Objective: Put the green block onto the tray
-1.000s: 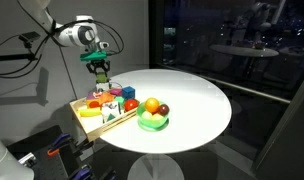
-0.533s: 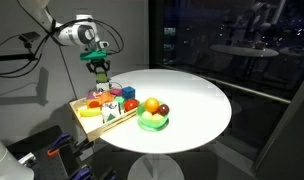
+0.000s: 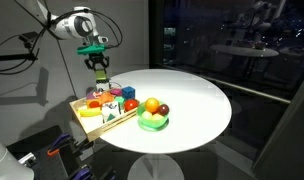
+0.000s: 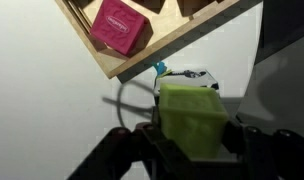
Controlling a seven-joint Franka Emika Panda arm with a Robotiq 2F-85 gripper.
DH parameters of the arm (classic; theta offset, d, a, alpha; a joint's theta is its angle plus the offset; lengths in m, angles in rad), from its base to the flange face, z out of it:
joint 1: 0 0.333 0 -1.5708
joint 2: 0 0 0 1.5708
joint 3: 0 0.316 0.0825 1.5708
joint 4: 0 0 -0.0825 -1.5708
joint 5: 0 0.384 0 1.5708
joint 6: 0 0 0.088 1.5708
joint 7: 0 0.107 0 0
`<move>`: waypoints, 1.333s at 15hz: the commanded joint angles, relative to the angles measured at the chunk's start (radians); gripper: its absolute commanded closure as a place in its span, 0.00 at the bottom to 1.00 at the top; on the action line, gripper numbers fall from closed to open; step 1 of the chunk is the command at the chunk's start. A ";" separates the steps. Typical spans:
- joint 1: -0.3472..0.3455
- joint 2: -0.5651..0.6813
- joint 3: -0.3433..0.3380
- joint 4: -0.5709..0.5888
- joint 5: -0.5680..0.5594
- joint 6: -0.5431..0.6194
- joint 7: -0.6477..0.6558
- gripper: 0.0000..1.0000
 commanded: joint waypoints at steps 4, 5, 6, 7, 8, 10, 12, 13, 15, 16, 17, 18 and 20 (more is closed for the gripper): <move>-0.029 -0.145 -0.011 -0.084 0.004 -0.101 -0.023 0.71; -0.032 -0.166 -0.016 -0.098 0.005 -0.113 -0.027 0.71; -0.034 -0.185 -0.020 -0.110 0.007 -0.124 -0.034 0.71; -0.038 -0.208 -0.026 -0.127 0.009 -0.137 -0.043 0.71; -0.040 -0.224 -0.031 -0.138 0.013 -0.152 -0.053 0.71; -0.044 -0.261 -0.044 -0.169 0.019 -0.180 -0.077 0.71; -0.047 -0.290 -0.059 -0.198 0.022 -0.206 -0.103 0.71; -0.049 -0.303 -0.067 -0.213 0.021 -0.219 -0.113 0.71; -0.051 -0.328 -0.085 -0.243 0.018 -0.243 -0.136 0.71; -0.053 -0.344 -0.093 -0.261 0.014 -0.250 -0.147 0.71; -0.054 -0.358 -0.102 -0.277 0.012 -0.259 -0.156 0.71; -0.054 -0.375 -0.111 -0.297 0.012 -0.263 -0.171 0.71; -0.054 -0.411 -0.131 -0.344 0.012 -0.252 -0.207 0.71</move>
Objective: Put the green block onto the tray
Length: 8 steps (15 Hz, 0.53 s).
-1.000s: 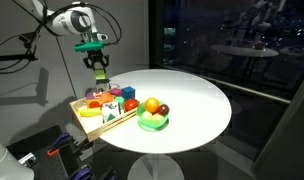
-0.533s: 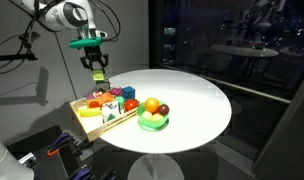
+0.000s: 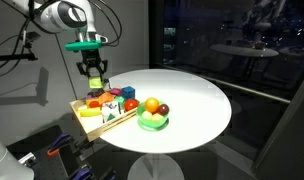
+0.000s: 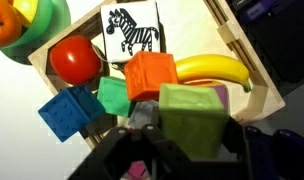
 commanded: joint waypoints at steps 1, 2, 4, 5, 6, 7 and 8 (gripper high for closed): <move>-0.006 -0.099 -0.034 -0.093 0.014 0.004 -0.088 0.71; -0.005 -0.114 -0.043 -0.111 0.016 0.006 -0.108 0.71; -0.001 -0.148 -0.066 -0.155 0.019 0.020 -0.154 0.71; 0.000 -0.164 -0.075 -0.174 0.014 0.027 -0.176 0.71; -0.001 -0.179 -0.084 -0.195 0.007 0.036 -0.200 0.71; -0.003 -0.190 -0.093 -0.213 0.000 0.043 -0.220 0.71; -0.005 -0.198 -0.100 -0.229 -0.008 0.051 -0.239 0.71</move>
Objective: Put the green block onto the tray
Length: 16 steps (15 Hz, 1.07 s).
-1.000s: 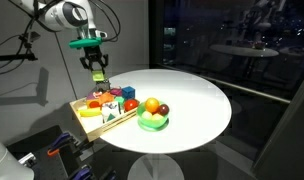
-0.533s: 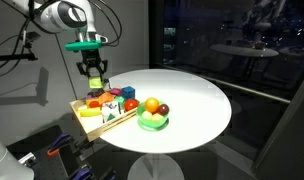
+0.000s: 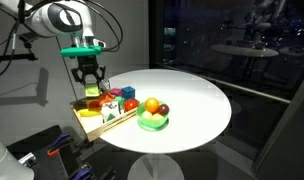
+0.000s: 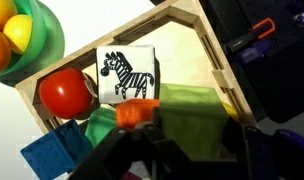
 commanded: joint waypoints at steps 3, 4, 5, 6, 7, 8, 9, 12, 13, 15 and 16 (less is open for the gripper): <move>-0.009 -0.074 -0.046 -0.111 -0.017 0.083 -0.114 0.71; -0.009 -0.073 -0.053 -0.123 -0.014 0.101 -0.126 0.71; -0.011 -0.070 -0.059 -0.133 -0.015 0.120 -0.137 0.71; -0.014 -0.064 -0.063 -0.141 -0.016 0.136 -0.144 0.71; -0.016 -0.061 -0.066 -0.147 -0.017 0.147 -0.148 0.71; -0.019 -0.059 -0.069 -0.151 -0.017 0.154 -0.154 0.21; -0.020 -0.060 -0.072 -0.152 -0.014 0.157 -0.158 0.19; -0.024 -0.063 -0.077 -0.145 -0.004 0.146 -0.170 0.00; -0.023 -0.064 -0.078 -0.140 0.002 0.138 -0.172 0.00; -0.021 -0.063 -0.077 -0.126 0.013 0.114 -0.164 0.00; -0.020 -0.062 -0.076 -0.115 0.021 0.099 -0.156 0.00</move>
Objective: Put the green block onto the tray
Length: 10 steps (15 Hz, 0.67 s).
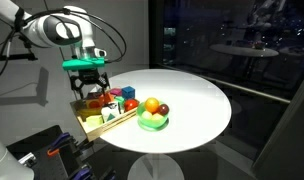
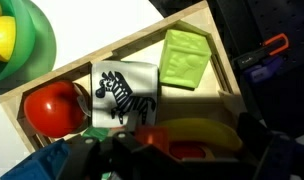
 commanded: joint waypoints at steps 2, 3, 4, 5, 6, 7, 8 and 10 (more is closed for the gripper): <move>0.000 -0.013 -0.006 0.051 0.048 -0.088 -0.006 0.00; 0.000 -0.014 -0.005 0.065 0.066 -0.112 0.004 0.00; -0.002 -0.017 -0.004 0.081 0.082 -0.137 0.017 0.00; -0.003 -0.022 -0.004 0.098 0.101 -0.164 0.029 0.00; -0.006 -0.024 -0.004 0.114 0.118 -0.190 0.045 0.00; -0.009 -0.032 -0.001 0.127 0.130 -0.206 0.067 0.00; -0.013 -0.039 0.001 0.139 0.141 -0.218 0.093 0.00; -0.020 -0.058 0.004 0.157 0.151 -0.231 0.154 0.00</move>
